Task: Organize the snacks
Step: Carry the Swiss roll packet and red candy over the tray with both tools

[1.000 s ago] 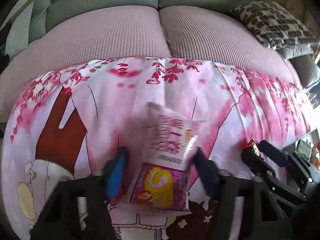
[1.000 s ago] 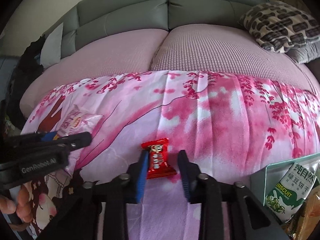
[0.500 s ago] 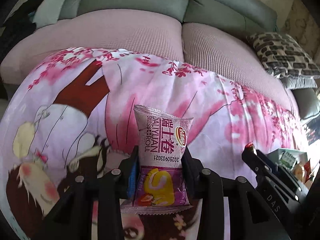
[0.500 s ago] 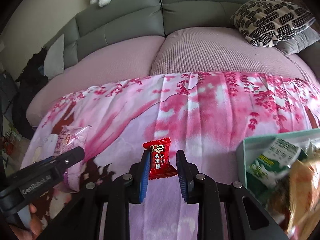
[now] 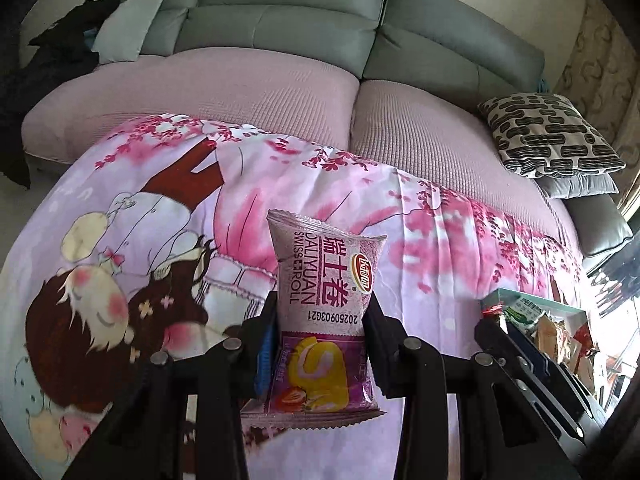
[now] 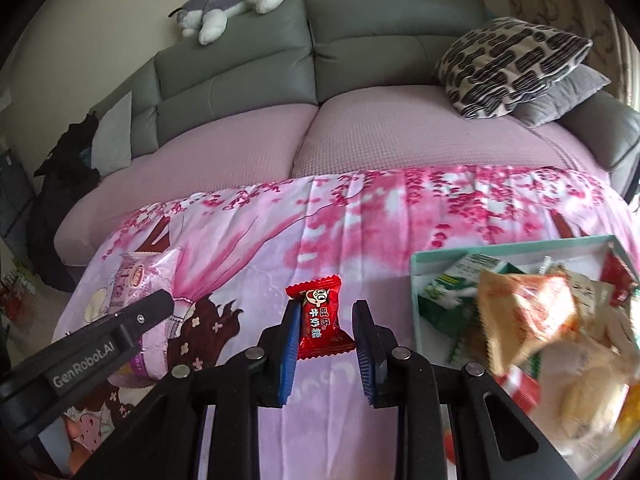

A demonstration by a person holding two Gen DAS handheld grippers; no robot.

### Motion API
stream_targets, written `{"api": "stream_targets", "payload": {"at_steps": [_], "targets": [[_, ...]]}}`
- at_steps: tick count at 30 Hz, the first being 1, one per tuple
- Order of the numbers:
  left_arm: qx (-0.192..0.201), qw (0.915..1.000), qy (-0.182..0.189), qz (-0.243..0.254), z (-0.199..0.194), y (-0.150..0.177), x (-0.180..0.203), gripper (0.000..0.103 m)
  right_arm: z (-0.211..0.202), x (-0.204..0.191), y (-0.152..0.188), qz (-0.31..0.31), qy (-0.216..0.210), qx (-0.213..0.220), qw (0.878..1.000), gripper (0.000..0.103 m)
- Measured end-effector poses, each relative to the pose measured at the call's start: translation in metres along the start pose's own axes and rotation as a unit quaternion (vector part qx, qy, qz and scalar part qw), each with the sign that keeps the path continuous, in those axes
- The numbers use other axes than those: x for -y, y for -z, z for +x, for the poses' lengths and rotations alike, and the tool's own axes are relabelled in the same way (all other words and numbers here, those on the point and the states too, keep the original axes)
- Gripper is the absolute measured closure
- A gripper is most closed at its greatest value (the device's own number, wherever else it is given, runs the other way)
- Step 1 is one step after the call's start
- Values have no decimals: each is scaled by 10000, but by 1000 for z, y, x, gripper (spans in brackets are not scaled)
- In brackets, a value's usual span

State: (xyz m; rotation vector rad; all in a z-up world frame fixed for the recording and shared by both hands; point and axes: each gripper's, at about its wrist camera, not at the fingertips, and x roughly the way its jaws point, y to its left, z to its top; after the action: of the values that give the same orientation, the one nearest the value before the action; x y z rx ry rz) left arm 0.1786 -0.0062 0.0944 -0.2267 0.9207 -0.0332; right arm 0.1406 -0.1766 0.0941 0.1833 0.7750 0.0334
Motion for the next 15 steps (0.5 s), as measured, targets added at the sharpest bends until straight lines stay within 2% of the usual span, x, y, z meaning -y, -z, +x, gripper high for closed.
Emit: {"api": "stream_targets", "payload": {"at_steps": [9, 15], "targets": [[260, 9994, 238, 5, -34, 20, 26, 62, -43, 18, 17, 265, 4, 200, 9994, 75], [437, 9980, 245, 376, -51, 33, 47, 62, -60, 33, 26, 377, -20, 217, 9991, 75]]}}
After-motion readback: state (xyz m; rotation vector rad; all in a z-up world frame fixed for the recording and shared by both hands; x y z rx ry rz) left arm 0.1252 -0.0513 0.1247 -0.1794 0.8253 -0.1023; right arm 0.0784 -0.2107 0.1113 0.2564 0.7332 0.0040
